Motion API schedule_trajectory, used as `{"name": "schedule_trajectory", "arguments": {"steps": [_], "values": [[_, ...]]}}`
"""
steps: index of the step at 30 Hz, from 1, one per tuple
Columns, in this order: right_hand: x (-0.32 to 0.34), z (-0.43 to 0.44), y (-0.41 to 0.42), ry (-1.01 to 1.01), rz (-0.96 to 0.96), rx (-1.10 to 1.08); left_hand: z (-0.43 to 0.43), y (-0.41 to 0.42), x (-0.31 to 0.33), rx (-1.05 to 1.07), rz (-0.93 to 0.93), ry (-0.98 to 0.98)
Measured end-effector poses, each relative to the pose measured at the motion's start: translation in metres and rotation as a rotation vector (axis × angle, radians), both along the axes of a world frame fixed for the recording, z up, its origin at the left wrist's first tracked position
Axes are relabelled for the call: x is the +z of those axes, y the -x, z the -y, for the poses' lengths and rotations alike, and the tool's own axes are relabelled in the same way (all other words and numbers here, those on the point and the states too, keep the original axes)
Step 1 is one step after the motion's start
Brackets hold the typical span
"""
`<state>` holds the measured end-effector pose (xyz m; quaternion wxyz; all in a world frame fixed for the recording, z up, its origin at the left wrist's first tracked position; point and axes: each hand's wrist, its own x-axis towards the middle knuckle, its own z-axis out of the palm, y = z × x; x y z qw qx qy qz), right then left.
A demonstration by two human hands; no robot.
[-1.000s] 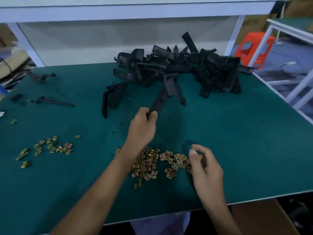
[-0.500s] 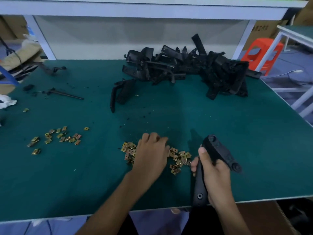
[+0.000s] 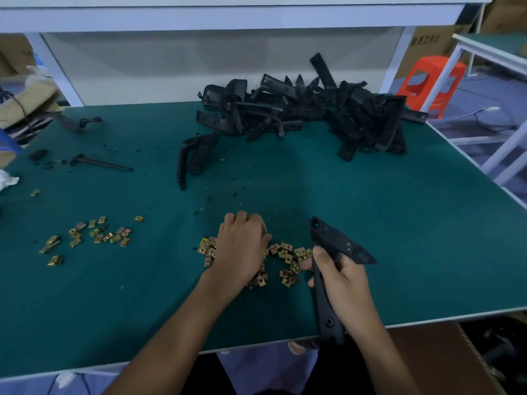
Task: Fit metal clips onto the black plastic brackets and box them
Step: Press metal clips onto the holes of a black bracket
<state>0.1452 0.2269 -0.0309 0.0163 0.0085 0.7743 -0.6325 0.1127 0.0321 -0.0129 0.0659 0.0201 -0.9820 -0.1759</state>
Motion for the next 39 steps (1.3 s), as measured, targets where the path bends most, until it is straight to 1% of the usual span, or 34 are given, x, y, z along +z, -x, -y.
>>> {"name": "schedule_trajectory", "arguments": {"steps": [5,7,9,11,14,17,20,24,28,32,36,39], "values": [[0.000,0.000,-0.001,0.036,0.022,-0.014,0.000,-0.002,0.001,0.014,-0.120,0.008],[0.001,0.000,0.000,0.016,0.017,-0.014,0.001,-0.002,0.006,0.017,-0.151,-0.125],[0.000,0.000,0.001,-0.005,0.024,0.011,0.002,-0.001,0.012,0.009,-0.099,-0.335],[0.002,0.000,0.002,-0.008,0.037,0.039,0.003,-0.002,0.018,-0.011,-0.064,-0.471],[0.008,0.002,0.005,0.023,0.037,0.080,0.004,-0.003,0.026,-0.012,-0.030,-0.609],[0.015,0.008,0.008,0.048,-0.005,0.111,0.006,-0.005,0.029,0.016,0.037,-0.761],[0.013,0.012,0.009,0.042,-0.049,0.107,0.009,-0.008,0.031,-0.040,0.052,-0.844],[0.005,0.009,0.008,0.099,-0.085,0.105,0.010,-0.008,0.036,-0.072,0.068,-1.010],[0.001,0.010,0.008,0.090,-0.127,0.141,0.008,-0.003,0.040,-0.088,0.075,-1.044],[-0.003,0.009,0.005,0.073,-0.140,0.123,0.003,0.000,0.044,-0.123,0.070,-1.059],[-0.001,0.012,0.004,-0.018,-0.268,0.131,0.002,0.001,0.048,-0.192,0.054,-1.028],[0.001,0.013,0.006,-0.077,-0.285,0.133,0.001,0.000,0.048,-0.224,0.069,-0.990]]}}
